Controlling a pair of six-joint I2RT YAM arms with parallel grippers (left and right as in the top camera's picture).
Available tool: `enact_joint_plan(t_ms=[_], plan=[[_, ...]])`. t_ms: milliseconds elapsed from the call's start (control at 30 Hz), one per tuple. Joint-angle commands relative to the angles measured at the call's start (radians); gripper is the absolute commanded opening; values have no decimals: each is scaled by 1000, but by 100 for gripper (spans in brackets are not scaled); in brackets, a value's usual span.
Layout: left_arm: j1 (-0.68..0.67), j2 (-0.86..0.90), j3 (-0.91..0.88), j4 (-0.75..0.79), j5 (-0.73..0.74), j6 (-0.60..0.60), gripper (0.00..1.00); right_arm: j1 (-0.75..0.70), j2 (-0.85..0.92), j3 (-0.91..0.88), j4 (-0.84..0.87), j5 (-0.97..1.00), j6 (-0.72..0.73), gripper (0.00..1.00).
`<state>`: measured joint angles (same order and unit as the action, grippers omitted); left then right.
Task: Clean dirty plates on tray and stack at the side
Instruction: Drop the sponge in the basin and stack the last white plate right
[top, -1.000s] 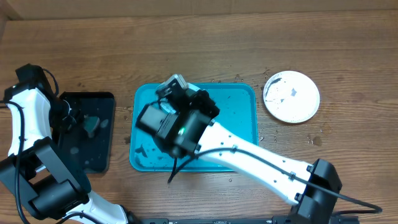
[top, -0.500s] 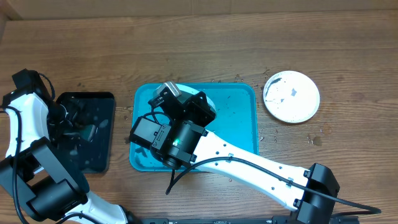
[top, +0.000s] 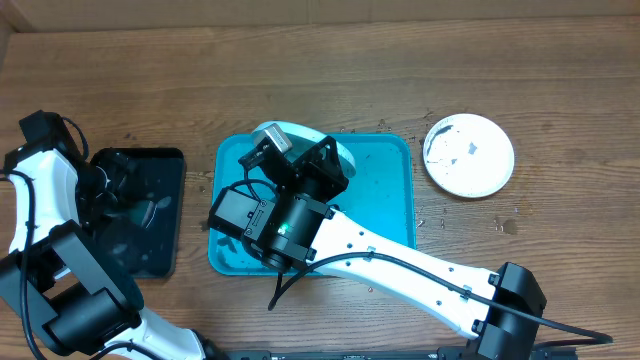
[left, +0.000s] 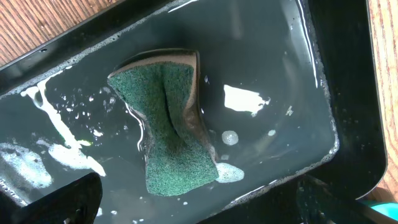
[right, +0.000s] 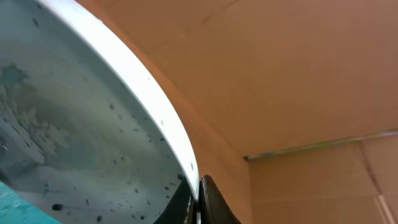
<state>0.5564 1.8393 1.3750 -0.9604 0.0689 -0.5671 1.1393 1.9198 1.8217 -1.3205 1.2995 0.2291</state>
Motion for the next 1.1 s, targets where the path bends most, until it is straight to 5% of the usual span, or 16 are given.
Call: enact_joint_plan(t_ms=[0, 200, 333, 433, 567, 700, 767, 967, 1067], plan=[[0, -21, -10, 1, 10, 2, 100, 0, -33, 27, 5, 92, -17, 4], [0, -21, -10, 1, 9, 3, 100, 0, -33, 27, 6, 78, -15, 4], [0, -21, -10, 1, 9, 3, 100, -24, -33, 18, 20, -245, 136, 4], [0, -21, -10, 1, 9, 3, 100, -86, -31, -27, 56, -433, 66, 4], [-2, -21, -10, 1, 10, 2, 100, -113, -47, -18, -125, -267, 180, 4], [-2, -21, -10, 1, 9, 3, 100, -129, -57, -26, -70, -290, 256, 4], [-2, -21, -10, 1, 9, 3, 100, -167, -57, -31, -50, -367, 178, 4], [0, -21, -10, 1, 9, 3, 100, -311, -113, 7, -63, -588, 340, 4], [-1, -21, -10, 1, 9, 3, 100, -465, -178, 9, 5, -855, 341, 4]])
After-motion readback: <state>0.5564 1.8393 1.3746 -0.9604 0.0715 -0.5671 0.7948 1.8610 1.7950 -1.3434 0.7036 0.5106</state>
